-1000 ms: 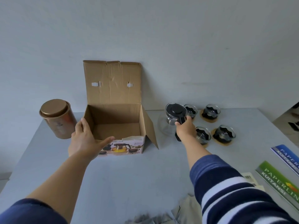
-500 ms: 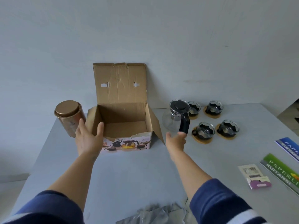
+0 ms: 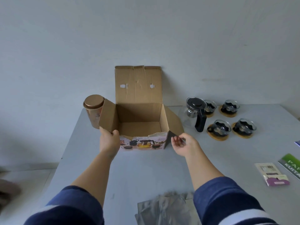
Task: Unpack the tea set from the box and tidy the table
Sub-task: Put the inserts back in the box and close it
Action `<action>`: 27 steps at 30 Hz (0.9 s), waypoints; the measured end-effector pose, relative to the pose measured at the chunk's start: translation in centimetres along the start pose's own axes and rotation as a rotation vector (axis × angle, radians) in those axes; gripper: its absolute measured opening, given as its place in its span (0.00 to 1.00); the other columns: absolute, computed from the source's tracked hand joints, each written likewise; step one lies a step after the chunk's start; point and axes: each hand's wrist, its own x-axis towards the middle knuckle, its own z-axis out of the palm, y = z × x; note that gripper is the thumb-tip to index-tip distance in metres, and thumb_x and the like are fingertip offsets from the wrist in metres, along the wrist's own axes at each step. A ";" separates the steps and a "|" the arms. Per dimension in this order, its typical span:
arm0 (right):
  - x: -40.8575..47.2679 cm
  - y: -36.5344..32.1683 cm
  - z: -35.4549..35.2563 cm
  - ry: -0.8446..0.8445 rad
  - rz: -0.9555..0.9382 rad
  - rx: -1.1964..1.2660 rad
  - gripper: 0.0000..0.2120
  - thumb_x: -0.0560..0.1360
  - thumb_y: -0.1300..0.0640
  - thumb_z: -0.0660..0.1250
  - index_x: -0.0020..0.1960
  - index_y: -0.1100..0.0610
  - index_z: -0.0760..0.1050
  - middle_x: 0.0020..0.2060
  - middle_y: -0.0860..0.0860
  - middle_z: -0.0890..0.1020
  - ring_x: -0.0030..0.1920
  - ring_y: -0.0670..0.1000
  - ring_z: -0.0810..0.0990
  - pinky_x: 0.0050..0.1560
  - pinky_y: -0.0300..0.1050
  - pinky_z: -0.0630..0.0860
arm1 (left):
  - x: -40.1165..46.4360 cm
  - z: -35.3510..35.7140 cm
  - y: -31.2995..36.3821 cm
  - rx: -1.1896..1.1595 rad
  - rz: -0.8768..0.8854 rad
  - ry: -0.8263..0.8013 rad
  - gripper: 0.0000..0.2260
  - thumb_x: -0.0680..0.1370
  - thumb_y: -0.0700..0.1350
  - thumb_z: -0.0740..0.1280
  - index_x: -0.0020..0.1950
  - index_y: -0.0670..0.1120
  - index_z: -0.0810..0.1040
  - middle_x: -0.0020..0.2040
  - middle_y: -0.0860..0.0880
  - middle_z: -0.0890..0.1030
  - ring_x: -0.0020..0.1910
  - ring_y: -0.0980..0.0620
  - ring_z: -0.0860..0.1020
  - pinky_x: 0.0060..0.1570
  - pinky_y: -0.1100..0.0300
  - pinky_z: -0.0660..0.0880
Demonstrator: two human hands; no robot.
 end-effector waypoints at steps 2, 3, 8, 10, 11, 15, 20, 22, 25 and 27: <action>-1.0 0.5 -0.1 -0.004 -0.025 -0.044 0.09 0.78 0.67 0.56 0.38 0.63 0.68 0.36 0.56 0.70 0.38 0.52 0.73 0.60 0.50 0.76 | -0.9 -0.8 -0.3 0.073 0.073 -0.024 0.24 0.80 0.38 0.52 0.76 0.48 0.55 0.60 0.42 0.74 0.51 0.40 0.73 0.50 0.51 0.71; -1.5 0.9 -0.1 -0.015 -0.043 -0.065 0.09 0.78 0.66 0.56 0.39 0.64 0.68 0.37 0.57 0.71 0.41 0.54 0.75 0.62 0.52 0.75 | -1.4 -1.2 -0.4 0.109 0.108 -0.049 0.23 0.81 0.39 0.50 0.77 0.51 0.55 0.64 0.42 0.74 0.55 0.40 0.74 0.53 0.51 0.70; -3.7 1.9 -0.1 -0.078 -0.201 -0.117 0.12 0.81 0.65 0.58 0.63 0.66 0.69 0.52 0.60 0.77 0.53 0.60 0.79 0.57 0.56 0.77 | -2.6 -2.7 -0.3 0.169 0.147 -0.093 0.21 0.85 0.46 0.50 0.78 0.55 0.58 0.75 0.46 0.67 0.72 0.42 0.67 0.69 0.48 0.65; -4.3 1.7 -0.1 -0.066 -0.340 -0.206 0.13 0.80 0.66 0.59 0.64 0.65 0.70 0.53 0.60 0.77 0.51 0.59 0.80 0.54 0.53 0.79 | -2.6 -3.1 -0.6 0.178 0.160 -0.090 0.21 0.84 0.48 0.52 0.78 0.55 0.59 0.75 0.46 0.68 0.72 0.42 0.68 0.68 0.48 0.66; -4.5 1.7 -0.1 -0.073 -0.422 -0.277 0.13 0.80 0.65 0.59 0.64 0.65 0.71 0.54 0.60 0.78 0.49 0.58 0.81 0.53 0.52 0.80 | -2.5 -3.2 -0.6 0.185 0.165 -0.104 0.21 0.84 0.49 0.53 0.78 0.56 0.59 0.75 0.45 0.67 0.71 0.41 0.68 0.66 0.48 0.67; -5.0 2.0 0.5 -0.081 -0.838 -0.716 0.18 0.78 0.58 0.63 0.68 0.60 0.72 0.55 0.55 0.82 0.44 0.50 0.81 0.50 0.49 0.80 | -2.6 -2.7 -0.6 0.218 0.149 -0.182 0.24 0.83 0.52 0.54 0.79 0.55 0.55 0.75 0.44 0.66 0.68 0.41 0.70 0.56 0.54 0.70; -5.3 2.9 1.3 -0.076 -1.449 -1.290 0.14 0.76 0.56 0.64 0.61 0.55 0.77 0.46 0.50 0.84 0.46 0.50 0.81 0.42 0.43 0.77 | -2.4 -1.8 -0.7 0.266 0.129 -0.175 0.25 0.83 0.51 0.53 0.80 0.52 0.51 0.78 0.45 0.61 0.74 0.41 0.65 0.71 0.46 0.64; -4.6 3.2 1.7 -0.154 -1.534 -1.426 0.14 0.75 0.55 0.64 0.60 0.54 0.77 0.48 0.50 0.83 0.49 0.51 0.81 0.44 0.44 0.78 | -1.9 -1.7 -0.7 0.274 0.123 -0.187 0.25 0.83 0.52 0.52 0.80 0.53 0.49 0.78 0.46 0.60 0.74 0.41 0.64 0.72 0.45 0.64; -3.6 3.4 2.3 -0.304 -1.516 -1.702 0.14 0.75 0.53 0.65 0.60 0.52 0.77 0.52 0.50 0.80 0.53 0.53 0.78 0.47 0.46 0.75 | -1.1 -1.7 -0.8 0.267 0.134 -0.222 0.26 0.84 0.53 0.51 0.80 0.53 0.48 0.79 0.47 0.57 0.76 0.42 0.61 0.73 0.46 0.62; -3.2 3.6 2.5 -0.309 -1.540 -1.860 0.14 0.75 0.51 0.66 0.59 0.50 0.78 0.52 0.49 0.78 0.55 0.54 0.75 0.52 0.49 0.71 | -0.8 -1.7 -1.0 0.242 0.147 -0.239 0.25 0.84 0.52 0.51 0.80 0.52 0.47 0.80 0.48 0.55 0.77 0.44 0.57 0.75 0.49 0.58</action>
